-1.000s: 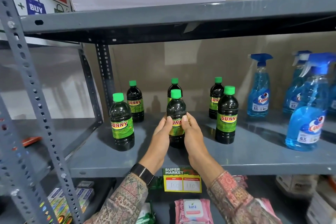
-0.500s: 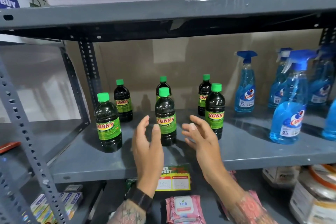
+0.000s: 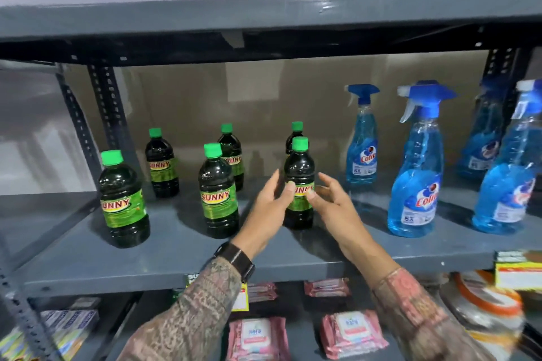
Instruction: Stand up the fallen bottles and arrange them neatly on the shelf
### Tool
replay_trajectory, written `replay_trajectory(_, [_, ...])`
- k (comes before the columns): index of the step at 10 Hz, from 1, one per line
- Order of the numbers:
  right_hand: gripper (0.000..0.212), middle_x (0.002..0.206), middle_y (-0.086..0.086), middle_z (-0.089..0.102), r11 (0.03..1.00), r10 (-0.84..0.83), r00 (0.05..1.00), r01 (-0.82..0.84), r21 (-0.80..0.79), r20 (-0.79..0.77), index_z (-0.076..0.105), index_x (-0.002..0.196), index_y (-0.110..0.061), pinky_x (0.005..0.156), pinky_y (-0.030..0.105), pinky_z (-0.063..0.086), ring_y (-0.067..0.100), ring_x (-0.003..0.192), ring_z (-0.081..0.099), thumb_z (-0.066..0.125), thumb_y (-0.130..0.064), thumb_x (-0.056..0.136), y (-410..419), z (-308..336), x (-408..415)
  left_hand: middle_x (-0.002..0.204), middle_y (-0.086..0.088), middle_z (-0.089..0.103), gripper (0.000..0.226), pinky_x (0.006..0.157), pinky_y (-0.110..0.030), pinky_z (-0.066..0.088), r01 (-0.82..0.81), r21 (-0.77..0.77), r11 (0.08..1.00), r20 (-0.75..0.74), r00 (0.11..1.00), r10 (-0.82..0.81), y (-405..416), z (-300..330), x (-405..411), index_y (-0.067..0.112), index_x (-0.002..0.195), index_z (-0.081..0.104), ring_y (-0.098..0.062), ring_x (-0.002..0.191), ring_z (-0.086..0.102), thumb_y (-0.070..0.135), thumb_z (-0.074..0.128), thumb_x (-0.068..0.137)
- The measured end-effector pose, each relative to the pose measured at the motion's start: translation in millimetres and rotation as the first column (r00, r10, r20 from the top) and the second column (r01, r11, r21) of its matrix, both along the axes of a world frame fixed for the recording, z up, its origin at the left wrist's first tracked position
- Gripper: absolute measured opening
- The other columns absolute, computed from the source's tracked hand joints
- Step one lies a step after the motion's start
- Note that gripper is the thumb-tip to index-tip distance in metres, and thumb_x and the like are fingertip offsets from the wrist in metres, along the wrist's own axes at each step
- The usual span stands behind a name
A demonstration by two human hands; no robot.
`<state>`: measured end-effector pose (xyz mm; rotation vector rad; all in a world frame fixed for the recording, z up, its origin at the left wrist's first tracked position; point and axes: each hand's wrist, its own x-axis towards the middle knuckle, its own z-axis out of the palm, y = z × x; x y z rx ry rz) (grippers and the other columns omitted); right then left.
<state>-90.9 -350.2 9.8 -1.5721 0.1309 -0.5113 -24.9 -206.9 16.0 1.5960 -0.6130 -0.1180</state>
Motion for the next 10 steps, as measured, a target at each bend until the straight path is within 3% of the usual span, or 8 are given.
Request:
replay_trajectory(1, [0.047, 0.132, 0.0, 0.069, 0.997, 0.069, 0.998, -0.069, -0.033, 0.01, 0.056, 0.144, -0.025, 0.106, 0.039, 0.053, 0.017, 0.123, 0.066, 0.066, -0.01, 0.101, -3.5, -5.0, 4.7, 0.137, 0.007, 0.071, 0.031, 0.108, -0.03, 0.051, 0.002, 0.011, 1.0, 0.039, 0.999, -0.002, -5.6, -1.8, -3.7, 0.031, 0.139, 0.06, 0.001, 0.12, 0.067, 0.023, 0.054, 0.11])
replay_trajectory(2, [0.046, 0.13, 0.0, 0.07, 0.997, 0.062, 0.997, -0.06, -0.049, 0.037, 0.057, 0.142, -0.024, 0.097, 0.029, 0.053, 0.015, 0.121, 0.066, 0.065, -0.007, 0.101, -6.3, -5.1, 4.7, 0.132, 0.003, 0.075, 0.029, 0.111, -0.043, 0.054, -0.007, -0.035, 0.999, 0.023, 1.0, 0.008, -10.8, -6.0, -7.3, 0.027, 0.137, 0.064, -0.013, 0.124, 0.07, 0.023, 0.053, 0.11])
replay_trajectory(4, [0.045, 0.13, -0.001, 0.07, 0.998, 0.031, 0.999, -0.029, -0.058, 0.041, 0.059, 0.141, -0.025, 0.107, 0.041, 0.053, 0.016, 0.122, 0.066, 0.064, -0.007, 0.1, -17.7, -8.2, 1.3, 0.133, 0.001, 0.075, 0.032, 0.116, -0.057, 0.048, -0.006, -0.074, 0.997, 0.005, 1.0, 0.006, -24.5, -12.6, -9.4, 0.027, 0.14, 0.063, -0.021, 0.129, 0.068, 0.026, 0.055, 0.109])
replay_trajectory(7, [0.05, 0.135, -0.004, 0.069, 0.996, 0.065, 0.998, -0.063, -0.062, 0.018, 0.056, 0.145, -0.032, 0.11, 0.042, 0.049, 0.013, 0.128, 0.062, 0.063, -0.01, 0.101, -29.5, -8.9, -7.3, 0.142, 0.008, 0.07, 0.039, 0.121, -0.052, 0.044, 0.076, -0.045, 0.996, -0.054, 0.996, -0.078, -27.2, -15.1, -10.7, 0.041, 0.147, 0.055, -0.016, 0.136, 0.063, 0.028, 0.049, 0.111])
replay_trajectory(9, [0.051, 0.134, -0.005, 0.068, 0.996, 0.031, 1.0, -0.03, -0.079, 0.003, 0.056, 0.145, -0.033, 0.112, 0.043, 0.049, 0.014, 0.128, 0.062, 0.063, -0.009, 0.101, -22.1, -7.2, -11.4, 0.147, 0.013, 0.066, 0.052, 0.121, -0.052, 0.043, 0.043, 0.034, 0.998, -0.006, 0.999, -0.043, -24.8, -15.6, -16.7, 0.047, 0.152, 0.048, -0.013, 0.139, 0.06, 0.046, 0.055, 0.101])
replay_trajectory(10, [0.057, 0.139, -0.004, 0.063, 0.99, -0.116, 0.993, 0.118, -0.079, 0.027, 0.05, 0.151, -0.032, 0.111, 0.042, 0.048, 0.016, 0.131, 0.059, 0.068, -0.016, 0.099, -14.4, -6.2, -19.8, 0.161, 0.009, 0.052, 0.06, 0.126, -0.046, 0.037, 0.049, 0.031, 0.998, 0.019, 0.999, -0.05, -14.9, -10.2, -24.5, 0.044, 0.161, 0.036, -0.004, 0.144, 0.05, 0.044, 0.055, 0.104])
